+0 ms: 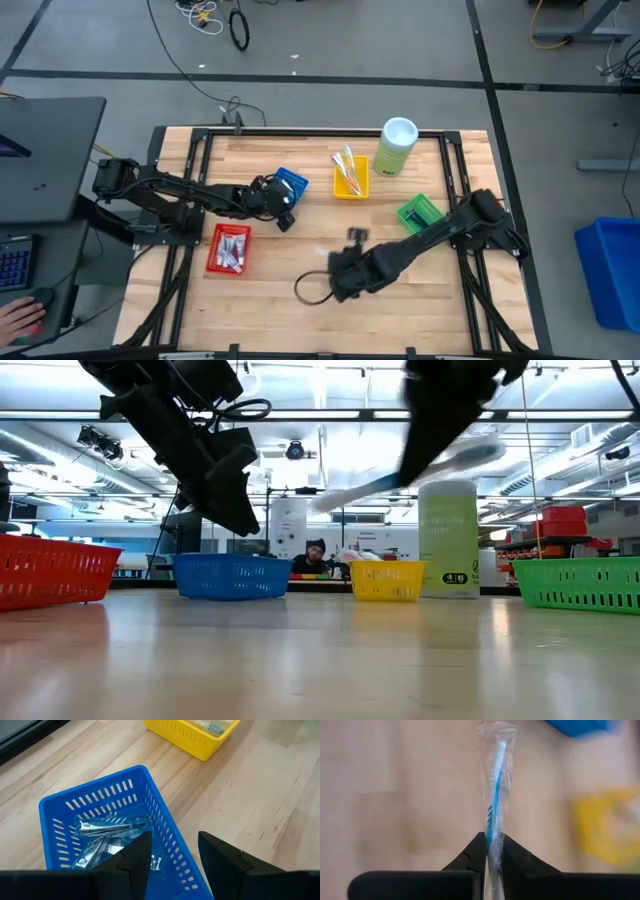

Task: Pick & Place Travel size toiletries
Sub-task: Put the blue toothbrush into the yellow basket

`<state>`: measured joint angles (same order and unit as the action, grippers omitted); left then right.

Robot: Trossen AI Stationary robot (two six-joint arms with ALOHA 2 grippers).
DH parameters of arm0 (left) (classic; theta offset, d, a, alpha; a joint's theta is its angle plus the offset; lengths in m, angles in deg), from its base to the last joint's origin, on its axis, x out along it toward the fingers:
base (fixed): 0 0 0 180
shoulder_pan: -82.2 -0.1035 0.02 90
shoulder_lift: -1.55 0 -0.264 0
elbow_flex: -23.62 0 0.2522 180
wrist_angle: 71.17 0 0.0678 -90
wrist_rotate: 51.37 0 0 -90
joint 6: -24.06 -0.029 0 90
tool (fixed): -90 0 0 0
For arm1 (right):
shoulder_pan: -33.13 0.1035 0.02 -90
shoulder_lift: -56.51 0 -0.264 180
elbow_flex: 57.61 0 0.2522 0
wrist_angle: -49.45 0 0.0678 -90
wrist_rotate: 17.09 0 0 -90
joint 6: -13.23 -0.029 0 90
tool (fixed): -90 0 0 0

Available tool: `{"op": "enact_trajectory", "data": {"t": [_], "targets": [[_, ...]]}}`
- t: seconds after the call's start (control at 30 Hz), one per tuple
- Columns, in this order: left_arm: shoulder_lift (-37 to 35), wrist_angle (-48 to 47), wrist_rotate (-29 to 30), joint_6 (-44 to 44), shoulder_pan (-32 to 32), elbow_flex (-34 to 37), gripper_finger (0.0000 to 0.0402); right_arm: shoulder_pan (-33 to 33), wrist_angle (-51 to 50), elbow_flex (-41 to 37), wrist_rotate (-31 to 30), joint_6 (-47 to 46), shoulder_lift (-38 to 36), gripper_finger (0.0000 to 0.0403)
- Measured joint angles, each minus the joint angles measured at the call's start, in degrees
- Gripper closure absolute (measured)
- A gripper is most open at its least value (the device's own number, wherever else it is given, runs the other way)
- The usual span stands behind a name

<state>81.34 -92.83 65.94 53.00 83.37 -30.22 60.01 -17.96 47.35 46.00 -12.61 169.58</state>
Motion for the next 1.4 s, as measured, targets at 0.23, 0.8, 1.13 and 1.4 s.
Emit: {"op": "enact_trajectory", "data": {"t": [0.23,0.8,1.13,1.4], "targets": [[0.0,0.75,0.01,3.09,0.14,0.0,0.0233,-0.52,-20.67,-0.02,-21.77,-28.07,-5.87,0.0367],[-0.02,1.44,0.02,5.19,2.6,-0.04,0.0233,-22.19,-6.8,-7.83,-33.34,-34.75,-5.98,0.0365],[-0.02,1.37,0.04,4.46,3.04,-0.04,0.0233,-33.82,35.02,-24.52,-21.94,-14.42,-5.92,0.0365],[-0.02,1.38,0.04,4.51,3.04,-0.04,0.0233,-36.53,37.28,-27.0,-15.1,-13.92,-5.92,0.0365]]}}
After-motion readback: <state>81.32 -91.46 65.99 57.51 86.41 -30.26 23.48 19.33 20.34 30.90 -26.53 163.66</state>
